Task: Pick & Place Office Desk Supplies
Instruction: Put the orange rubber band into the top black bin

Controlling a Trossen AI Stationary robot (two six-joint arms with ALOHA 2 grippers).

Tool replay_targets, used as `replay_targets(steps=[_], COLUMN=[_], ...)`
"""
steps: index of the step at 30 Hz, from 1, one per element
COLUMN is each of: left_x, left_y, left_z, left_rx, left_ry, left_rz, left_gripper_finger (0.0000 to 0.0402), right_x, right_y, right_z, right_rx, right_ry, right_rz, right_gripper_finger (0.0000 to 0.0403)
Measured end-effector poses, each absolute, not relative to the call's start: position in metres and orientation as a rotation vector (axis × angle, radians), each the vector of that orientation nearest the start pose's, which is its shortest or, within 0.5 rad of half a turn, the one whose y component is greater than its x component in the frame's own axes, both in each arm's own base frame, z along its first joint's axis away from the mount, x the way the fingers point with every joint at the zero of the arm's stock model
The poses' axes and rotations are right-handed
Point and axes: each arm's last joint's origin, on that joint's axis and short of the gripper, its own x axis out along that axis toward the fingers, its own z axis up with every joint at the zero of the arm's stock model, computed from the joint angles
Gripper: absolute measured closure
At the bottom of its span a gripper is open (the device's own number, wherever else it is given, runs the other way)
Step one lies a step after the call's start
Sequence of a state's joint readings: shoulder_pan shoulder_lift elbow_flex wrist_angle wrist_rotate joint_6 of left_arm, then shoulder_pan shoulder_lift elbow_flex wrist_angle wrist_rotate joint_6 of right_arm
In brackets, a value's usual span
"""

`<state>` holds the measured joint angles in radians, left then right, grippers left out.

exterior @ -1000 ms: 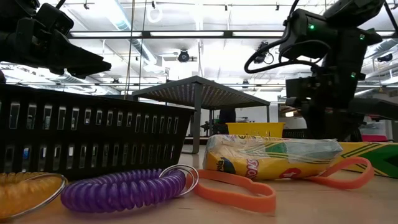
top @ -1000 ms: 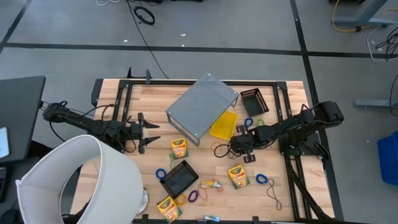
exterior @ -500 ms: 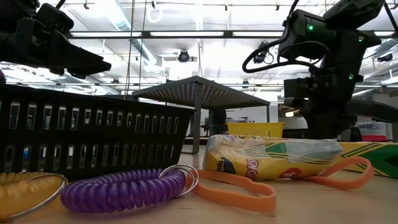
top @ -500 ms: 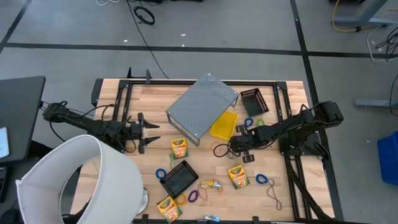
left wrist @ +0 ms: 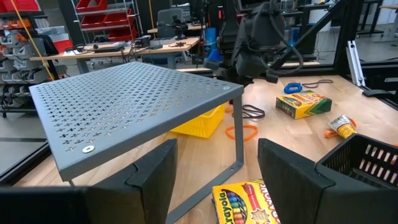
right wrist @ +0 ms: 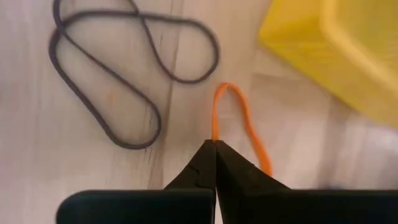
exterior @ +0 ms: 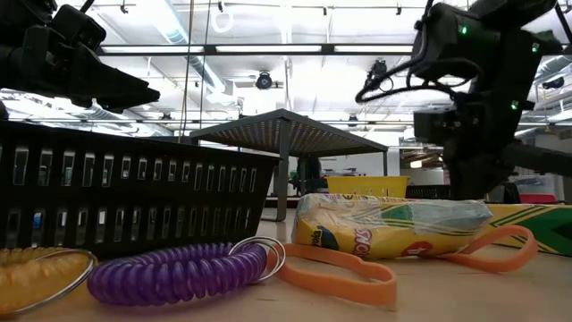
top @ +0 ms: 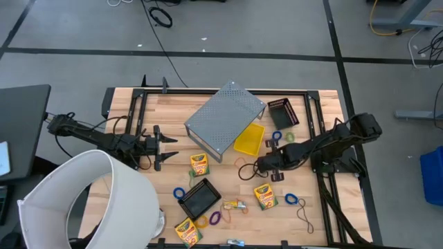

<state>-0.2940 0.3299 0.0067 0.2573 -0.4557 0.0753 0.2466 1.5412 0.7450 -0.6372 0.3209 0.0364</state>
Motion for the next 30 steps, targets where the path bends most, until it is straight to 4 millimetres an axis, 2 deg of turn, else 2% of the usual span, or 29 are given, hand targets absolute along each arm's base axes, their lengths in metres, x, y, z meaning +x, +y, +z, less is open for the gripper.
replay_targets(steps=[6,16,25,30], left_x=[0.114,0.114,0.114,0.114], left_y=[-0.021,-0.021,-0.021,-0.021], left_z=[0.162,0.162,0.162,0.162], left_rx=[0.099,0.099,0.099,0.099], left_ry=[0.068,0.067,0.067,0.067], left_rz=[0.159,0.159,0.159,0.159], left_gripper_finger=[0.0174,0.0174,0.0174,0.0174], right_x=[0.235,0.241,0.238,0.232], right_y=[0.058,0.059,0.053,0.043], right_z=[0.153,0.181,0.199,0.206], right_rx=[-0.413,-0.494,-0.576,-0.623], right_ry=[1.4,1.409,1.453,1.506], right_rz=[-0.135,-0.257,-0.385,-0.5], right_gripper_finger=[0.0402,0.0403,0.0403,0.0403])
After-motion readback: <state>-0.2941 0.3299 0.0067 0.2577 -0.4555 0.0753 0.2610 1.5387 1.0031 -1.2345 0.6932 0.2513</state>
